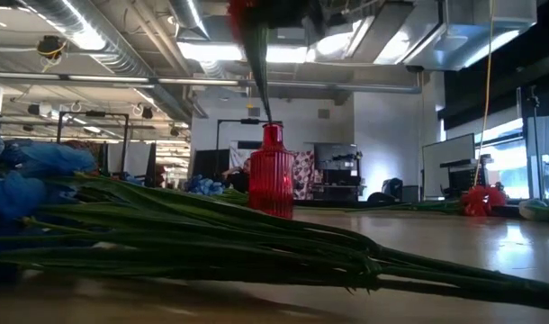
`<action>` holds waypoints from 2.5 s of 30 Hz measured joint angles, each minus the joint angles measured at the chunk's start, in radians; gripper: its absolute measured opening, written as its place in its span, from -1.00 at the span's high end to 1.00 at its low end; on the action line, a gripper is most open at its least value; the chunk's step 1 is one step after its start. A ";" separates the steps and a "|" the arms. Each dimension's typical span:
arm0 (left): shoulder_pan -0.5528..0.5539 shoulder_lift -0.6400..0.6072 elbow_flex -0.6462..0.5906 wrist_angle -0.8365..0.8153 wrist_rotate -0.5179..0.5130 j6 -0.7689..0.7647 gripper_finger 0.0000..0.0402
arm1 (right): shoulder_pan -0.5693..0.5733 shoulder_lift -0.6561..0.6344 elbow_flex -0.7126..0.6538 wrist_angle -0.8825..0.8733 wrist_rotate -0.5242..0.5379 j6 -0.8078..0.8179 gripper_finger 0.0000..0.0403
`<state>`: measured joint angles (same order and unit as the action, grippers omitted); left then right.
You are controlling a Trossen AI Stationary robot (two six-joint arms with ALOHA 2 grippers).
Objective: Sort flowers into vase by color
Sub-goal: Put the bottom right red flowers into the red vase, then put the right red flowers into the red vase
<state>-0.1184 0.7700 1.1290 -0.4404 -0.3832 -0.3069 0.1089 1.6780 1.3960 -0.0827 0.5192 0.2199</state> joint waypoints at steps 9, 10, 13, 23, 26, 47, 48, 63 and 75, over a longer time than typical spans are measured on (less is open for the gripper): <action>0.000 -0.009 0.000 -0.054 0.005 0.000 1.00 | 0.002 -0.006 0.209 -0.503 -0.108 0.192 -0.08; 0.000 -0.012 0.000 -0.056 0.005 0.002 1.00 | 0.002 -0.006 0.245 -0.566 -0.123 0.197 -0.15; 0.000 -0.013 0.000 -0.061 0.007 0.002 1.00 | 0.002 -0.006 0.346 -0.713 -0.164 0.207 -0.34; 0.000 -0.007 0.000 -0.112 0.007 -0.018 1.00 | -0.190 -0.060 0.485 -1.297 0.028 0.749 -0.52; 0.000 0.004 0.000 -0.146 0.008 -0.056 1.00 | -0.328 -0.069 0.381 -1.369 0.030 0.954 -0.46; -0.053 0.125 0.000 -0.208 0.053 -0.258 1.00 | -0.814 -0.014 -0.370 -0.767 -0.272 1.673 -0.39; -0.053 0.127 0.000 -0.207 0.052 -0.249 1.00 | -0.823 -0.004 -0.383 -0.740 -0.269 1.678 -0.39; -0.050 0.097 -0.001 -0.266 -0.105 -0.239 1.00 | -0.862 0.123 -0.394 -0.714 -0.200 1.691 -0.28; -0.050 0.095 -0.001 -0.321 -0.095 -0.234 1.00 | -0.750 0.082 -0.383 -0.714 -0.099 1.652 0.92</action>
<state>-0.1688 0.8654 1.1278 -0.7609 -0.4785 -0.5412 -0.6408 1.7596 1.0133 -0.7963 0.4197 1.8716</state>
